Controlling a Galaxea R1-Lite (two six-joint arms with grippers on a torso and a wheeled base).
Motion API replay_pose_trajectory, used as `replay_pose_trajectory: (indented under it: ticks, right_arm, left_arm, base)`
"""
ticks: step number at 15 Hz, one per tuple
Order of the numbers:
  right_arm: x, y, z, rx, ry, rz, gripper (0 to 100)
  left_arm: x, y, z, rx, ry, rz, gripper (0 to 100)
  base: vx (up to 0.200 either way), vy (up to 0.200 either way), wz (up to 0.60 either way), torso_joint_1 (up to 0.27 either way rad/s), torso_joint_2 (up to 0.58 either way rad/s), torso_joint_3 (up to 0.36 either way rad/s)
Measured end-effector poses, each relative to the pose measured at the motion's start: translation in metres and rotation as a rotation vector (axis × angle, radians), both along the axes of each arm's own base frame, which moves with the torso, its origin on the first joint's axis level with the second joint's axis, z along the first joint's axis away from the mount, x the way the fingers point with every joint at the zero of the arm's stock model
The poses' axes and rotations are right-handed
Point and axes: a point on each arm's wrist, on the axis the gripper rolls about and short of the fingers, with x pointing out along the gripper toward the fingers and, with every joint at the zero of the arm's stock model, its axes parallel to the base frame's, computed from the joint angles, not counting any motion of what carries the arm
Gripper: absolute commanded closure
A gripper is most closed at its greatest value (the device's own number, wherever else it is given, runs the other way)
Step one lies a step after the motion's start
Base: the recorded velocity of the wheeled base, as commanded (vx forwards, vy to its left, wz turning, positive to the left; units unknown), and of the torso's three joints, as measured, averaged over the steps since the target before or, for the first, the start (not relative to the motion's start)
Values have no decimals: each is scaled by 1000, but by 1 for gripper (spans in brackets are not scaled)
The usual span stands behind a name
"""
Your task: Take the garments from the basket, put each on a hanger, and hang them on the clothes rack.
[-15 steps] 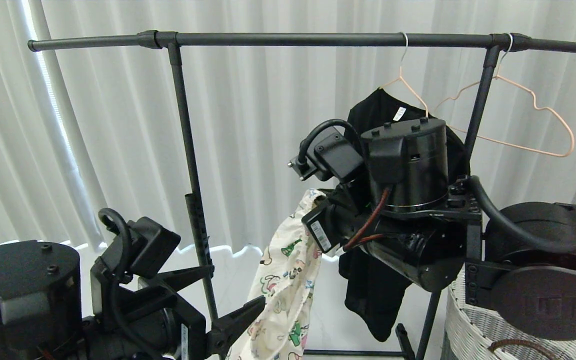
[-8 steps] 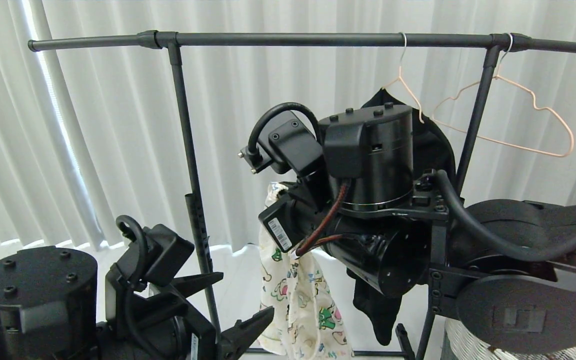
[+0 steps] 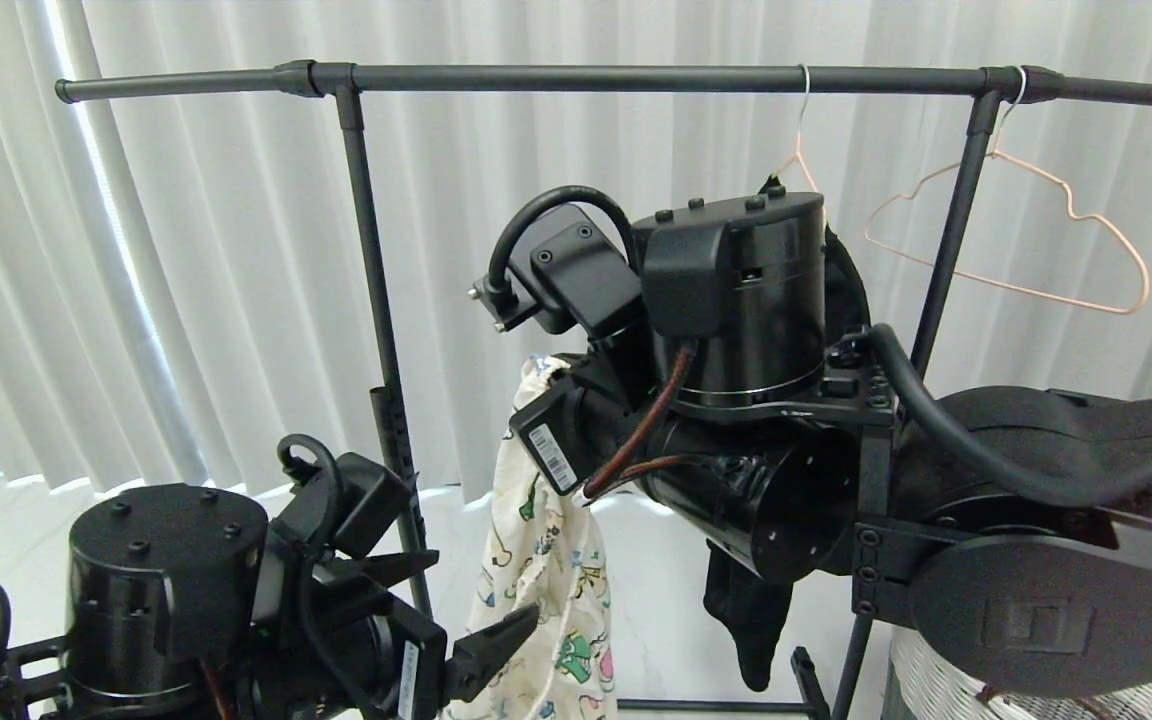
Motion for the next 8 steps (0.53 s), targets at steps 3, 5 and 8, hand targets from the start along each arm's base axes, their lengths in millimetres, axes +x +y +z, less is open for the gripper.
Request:
replay_pose_trajectory:
  ticks: [3, 5, 8]
  right_arm:
    - [-4, 1, 5, 11, -6, 11, 100]
    - [-5, 1, 7, 16, -9, 11, 100]
    - [-6, -3, 7, 0, -1, 9, 100]
  left_arm:
    - [-1, 11, -19, 54, 66, 41, 0]
    - [-8, 16, -30, 86, 104, 45, 0]
    - [-15, 22, -37, 115, 123, 66, 0]
  base:
    - [0, 0, 0, 0, 0, 0]
    - [0, 0, 0, 0, 0, 0]
    - [0, 0, 0, 0, 0, 0]
